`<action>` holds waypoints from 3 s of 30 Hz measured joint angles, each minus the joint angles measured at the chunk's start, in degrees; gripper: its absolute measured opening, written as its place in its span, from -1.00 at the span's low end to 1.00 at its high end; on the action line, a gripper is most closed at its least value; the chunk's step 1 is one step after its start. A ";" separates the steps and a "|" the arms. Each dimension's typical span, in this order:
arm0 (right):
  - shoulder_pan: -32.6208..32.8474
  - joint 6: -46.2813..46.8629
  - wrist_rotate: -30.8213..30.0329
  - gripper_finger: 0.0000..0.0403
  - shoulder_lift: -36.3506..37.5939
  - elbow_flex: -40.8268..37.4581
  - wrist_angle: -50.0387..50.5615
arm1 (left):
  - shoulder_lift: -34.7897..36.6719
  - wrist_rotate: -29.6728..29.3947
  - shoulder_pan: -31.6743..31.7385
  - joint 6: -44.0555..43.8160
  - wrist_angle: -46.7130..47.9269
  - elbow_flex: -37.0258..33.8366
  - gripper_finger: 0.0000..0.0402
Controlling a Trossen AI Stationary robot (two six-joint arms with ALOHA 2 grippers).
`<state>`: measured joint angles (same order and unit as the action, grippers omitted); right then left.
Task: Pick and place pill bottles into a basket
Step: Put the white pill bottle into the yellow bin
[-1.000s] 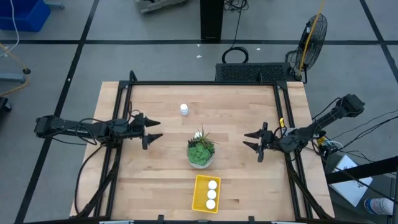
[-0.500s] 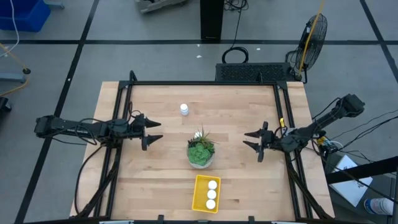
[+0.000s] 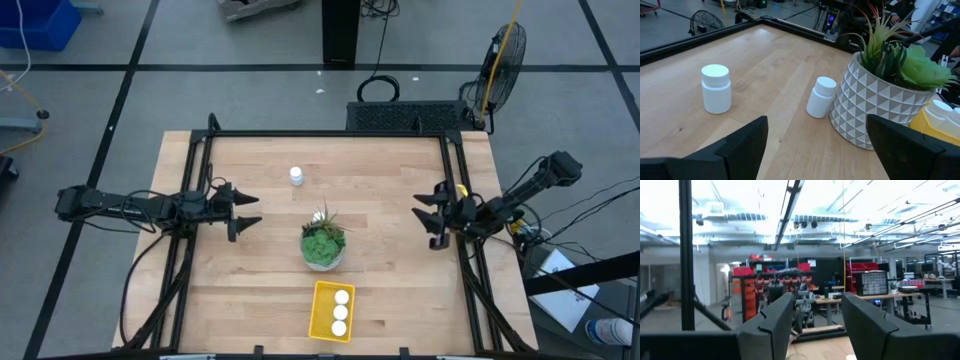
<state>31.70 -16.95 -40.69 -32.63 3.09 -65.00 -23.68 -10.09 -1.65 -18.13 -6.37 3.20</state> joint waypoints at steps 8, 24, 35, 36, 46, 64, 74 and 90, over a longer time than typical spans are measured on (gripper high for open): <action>0.00 0.15 0.01 -0.21 2.24 0.00 -0.14 | 0.01 -0.23 0.02 1.10 -4.82 -0.02 0.69; 0.00 -0.24 0.02 -0.20 2.23 0.00 1.02 | -6.20 1.87 0.11 13.03 12.56 22.65 0.69; 0.01 -0.25 0.04 -0.20 2.21 0.00 1.14 | -32.92 -15.91 6.35 16.93 27.35 52.41 0.69; 0.01 -0.25 0.04 -0.20 2.21 0.00 1.17 | -36.01 -15.91 7.54 16.94 27.59 54.17 0.69; 0.01 -0.26 0.04 -0.21 2.21 0.00 1.20 | -55.26 -21.10 19.93 10.35 22.84 55.46 0.69; 0.01 -0.26 0.04 -0.20 2.21 0.00 1.61 | -54.41 -2.52 25.52 7.32 33.35 57.51 0.69; 0.00 -0.26 0.19 -0.20 2.19 0.01 1.67 | -59.03 0.24 27.70 12.41 37.86 59.32 0.69; 0.00 -0.26 0.24 -0.20 2.21 0.00 1.64 | -67.50 5.19 28.71 13.52 34.71 59.39 0.69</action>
<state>31.70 -17.21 -40.45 -30.41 3.09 -63.36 -91.18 -4.89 27.06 -4.61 28.33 62.59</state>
